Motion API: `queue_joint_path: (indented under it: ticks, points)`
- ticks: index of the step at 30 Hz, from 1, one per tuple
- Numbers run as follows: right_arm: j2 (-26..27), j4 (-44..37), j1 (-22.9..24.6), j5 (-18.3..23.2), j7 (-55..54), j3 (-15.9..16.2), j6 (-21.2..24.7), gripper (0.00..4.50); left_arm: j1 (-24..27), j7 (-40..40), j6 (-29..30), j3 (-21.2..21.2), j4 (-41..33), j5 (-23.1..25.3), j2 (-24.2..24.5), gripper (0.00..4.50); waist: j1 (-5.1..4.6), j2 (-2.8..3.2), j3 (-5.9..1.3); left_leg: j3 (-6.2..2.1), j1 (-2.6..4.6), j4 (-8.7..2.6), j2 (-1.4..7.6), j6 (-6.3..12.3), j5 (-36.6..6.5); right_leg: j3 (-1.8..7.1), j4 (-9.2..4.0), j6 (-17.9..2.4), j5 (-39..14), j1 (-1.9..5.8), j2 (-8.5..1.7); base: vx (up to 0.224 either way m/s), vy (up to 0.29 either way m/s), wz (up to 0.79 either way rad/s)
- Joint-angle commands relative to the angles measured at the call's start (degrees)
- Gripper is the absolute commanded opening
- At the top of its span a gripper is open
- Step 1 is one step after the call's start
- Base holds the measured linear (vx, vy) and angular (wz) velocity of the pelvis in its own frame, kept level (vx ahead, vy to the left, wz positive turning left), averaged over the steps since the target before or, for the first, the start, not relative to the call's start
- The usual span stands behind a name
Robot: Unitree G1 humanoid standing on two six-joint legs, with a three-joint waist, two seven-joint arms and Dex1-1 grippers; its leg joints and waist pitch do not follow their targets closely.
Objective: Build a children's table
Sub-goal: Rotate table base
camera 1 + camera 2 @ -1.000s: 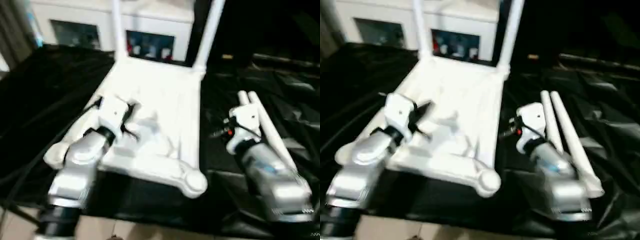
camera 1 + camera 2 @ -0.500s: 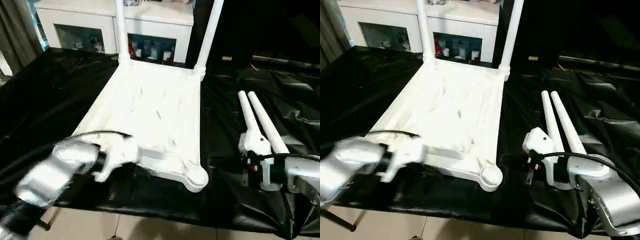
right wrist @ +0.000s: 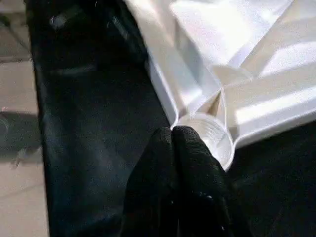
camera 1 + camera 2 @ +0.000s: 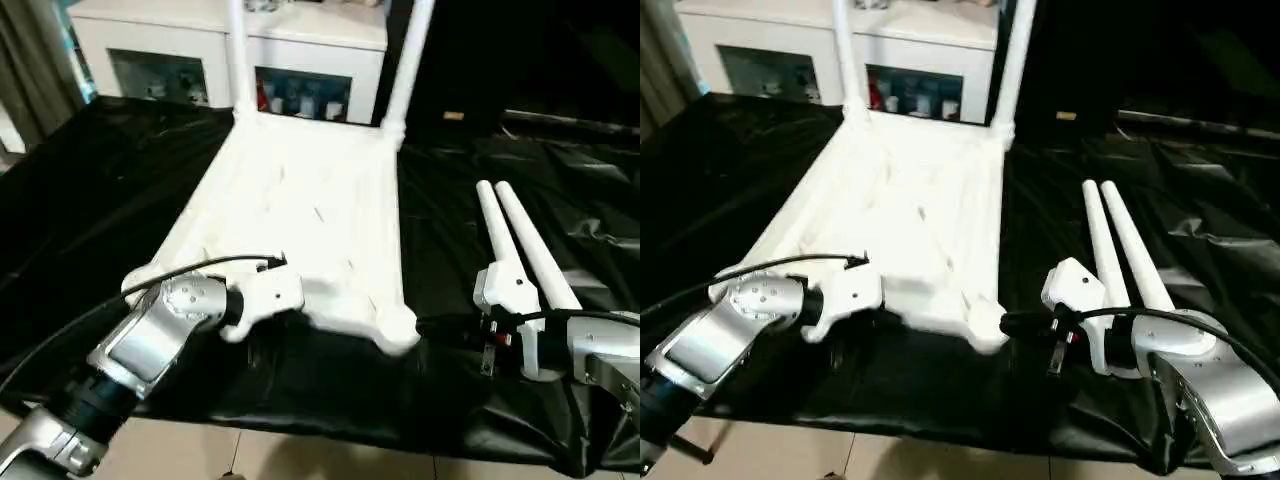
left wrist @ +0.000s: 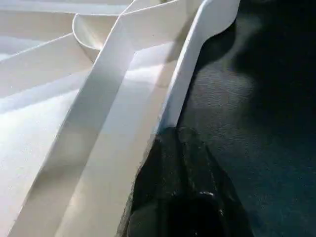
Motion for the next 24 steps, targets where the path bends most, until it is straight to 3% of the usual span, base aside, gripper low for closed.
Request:
queue_joint_path:
  ticks: [1, 3, 5, 6, 8, 9, 10, 11, 13, 14, 15, 18, 19, 21, 22, 24]
  points:
    - [2.93, -2.63, -0.6, 2.62, -4.12, -4.22, 0.0, 0.04, 0.89, -0.38, 1.17, 4.95, -4.83, -4.83, -0.76, 0.0, 0.21, 0.83, -3.24, -0.65, 0.2, -4.43, 2.77, 1.2, -6.92, 2.24, -4.37, -14.57, -0.83, 2.04, -4.2, 0.0, 0.0, 0.0]
    - [7.31, -3.74, -1.49, 4.12, -10.67, -7.99, 2.45, 0.04, 3.54, -1.39, 6.61, 10.6, -12.3, -14.15, -2.37, 0.0, 0.27, 0.73, -3.36, -0.62, 0.18, -4.46, 2.81, 1.29, -5.51, 2.1, -4.1, -15.75, 1.83, 1.97, -4.09, 0.0, 0.0, 0.0]
    - [10.95, -4.21, -1.65, 3.16, -17.18, -9.65, 5.76, 0.04, 5.13, 2.94, 9.14, 15.45, -15.04, -18.62, -5.68, 0.0, 0.23, 0.91, -3.31, -0.53, 0.2, -4.44, 2.66, 1.2, -4.54, 1.9, -3.86, -17.02, 3.88, 1.81, -3.71, 0.0, 0.0, 0.0]
    - [11.55, -4.26, -1.63, 2.58, -18.41, -9.72, 6.26, 0.04, 5.27, 4.4, 9.22, 16.31, -14.98, -18.78, -6.52, 0.0, 0.0, 0.86, -3.06, -0.29, 0.14, -4.37, 2.47, 1.01, -5.4, 1.9, -4.07, -17.11, 3.01, 1.72, -3.39, 0.0, 0.0, 0.0]
    - [20.9, -2.57, -0.95, -3.18, -32.63, -11.52, 8.09, 0.01, 5.08, 26.14, 9.06, 26.11, -7.99, -14.49, -16.46, 0.21, -0.17, 0.84, -2.82, -0.07, 0.35, -4.23, 2.31, 0.35, -8.31, 1.9, -4.73, -16.27, -2.19, 1.38, -3.28, 0.0, 0.0, 0.0]
    - [22.19, -2.28, -0.77, -3.86, -34.4, -11.77, 8.02, 0.0, 5.12, 28.73, 9.05, 27.35, -7.16, -14.04, -17.57, 0.33, -0.33, 0.6, -2.85, -0.16, 0.12, -4.17, 2.05, -0.86, -9.56, 1.91, -5.05, -14.78, -6.27, 1.56, -3.3, 0.0, 0.0, 0.0]
    - [23.78, -2.02, -0.36, -4.31, -36.23, -12.02, 7.84, 0.3, 5.53, 31.49, 8.69, 28.37, -6.59, -13.1, -18.52, 0.45, -0.47, 0.4, -2.82, -0.3, 0.02, -4.36, 2.02, -1.2, -10.09, 1.98, -5.34, -13.61, -8.47, 1.71, -3.43, 0.0, 0.0, 0.0]
    - [25.07, -1.91, 0.34, -4.81, -37.76, -11.86, 7.16, 0.3, 6.42, 32.92, 6.81, 28.07, -6.48, -11.37, -18.62, 0.45, -0.33, 0.17, -2.94, -0.53, 0.12, -4.61, 2.01, -1.41, -10.41, 2.1, -5.66, -11.09, -11.27, 1.85, -3.48, 0.0, 0.0, 0.0]
    - [27.77, -1.48, 1.89, -6.11, -40.82, -10.78, 4.5, 0.37, 8.39, 35.79, 3.95, 27.18, -6.6, -8.4, -19.36, 0.51, -0.44, 0.65, -2.97, -0.73, -0.11, -4.98, 2.31, -1.64, -8.82, 2.19, -5.51, -8.5, -8.38, 1.57, -3.38, 0.0, 0.0, 0.0]
    - [27.99, -1.46, 1.96, -6.14, -41.0, -10.73, 4.26, 0.42, 8.5, 35.93, 3.9, 27.18, -6.66, -8.38, -19.48, 0.59, -0.57, 0.63, -3.06, -0.77, -0.07, -4.95, 2.31, -1.6, -8.87, 2.18, -5.39, -8.44, -7.47, 1.55, -3.32, 0.0, 0.0, 0.0]
    - [30.77, -0.92, 2.11, -6.41, -43.81, -10.25, 1.51, 0.6, 9.38, 39.05, 3.5, 27.84, -8.0, -8.47, -21.76, 0.72, -0.7, 1.12, -3.2, -0.71, 0.0, -4.88, 2.46, -1.6, -8.37, 2.25, -5.17, -8.96, -4.62, 1.33, -3.37, 0.0, 0.0, 0.0]
    - [32.54, -0.2, 0.48, -6.75, -45.66, -9.89, -1.65, 0.77, 9.37, 41.83, 3.06, 28.38, -9.42, -8.83, -24.06, 0.87, -0.35, 0.98, -3.33, -0.65, -0.25, -4.63, 2.38, -0.95, -5.33, 2.14, -4.66, -10.15, 2.4, 1.5, -3.3, 0.0, 0.0, 0.0]
    - [33.3, -0.39, -0.06, -6.76, -45.5, -9.94, -2.27, 0.89, 9.43, 42.43, 2.42, 28.76, -9.62, -8.74, -25.01, 0.93, -0.28, 0.67, -3.28, -0.57, -0.36, -4.61, 2.32, -0.5, -5.43, 2.17, -4.58, -10.07, 2.75, 1.66, -3.29, 0.0, 0.0, 0.0]
    - [34.53, -0.39, -0.98, -6.9, -45.66, -10.42, -3.54, 1.03, 9.47, 43.71, 1.49, 29.42, -9.66, -8.34, -26.19, 1.1, -0.32, 0.65, -3.17, -0.47, -0.39, -4.59, 2.29, -0.21, -5.61, 2.24, -4.67, -9.67, 2.59, 1.62, -3.28, 0.0, 0.0, 0.0]
    - [34.35, 0.84, -1.72, -7.98, -45.51, -9.71, -4.71, 1.13, 9.73, 44.67, 0.51, 29.87, -9.2, -8.48, -26.93, 1.21, -0.44, 0.0, -3.14, -0.38, -0.47, -4.59, 2.21, -0.08, -5.8, 2.22, -4.85, -9.19, 1.81, 1.74, -3.22, 0.0, 0.0, 0.0]
    - [34.08, 1.41, -1.93, -8.64, -45.67, -9.18, -5.09, 1.25, 9.96, 45.06, -0.35, 29.96, -9.03, -8.58, -27.16, 1.26, -0.35, 0.33, -3.05, -0.47, -0.42, -4.66, 2.19, -0.19, -6.05, 2.2, -4.85, -8.64, 0.29, 1.62, -3.26, 0.0, 0.0, 0.0]
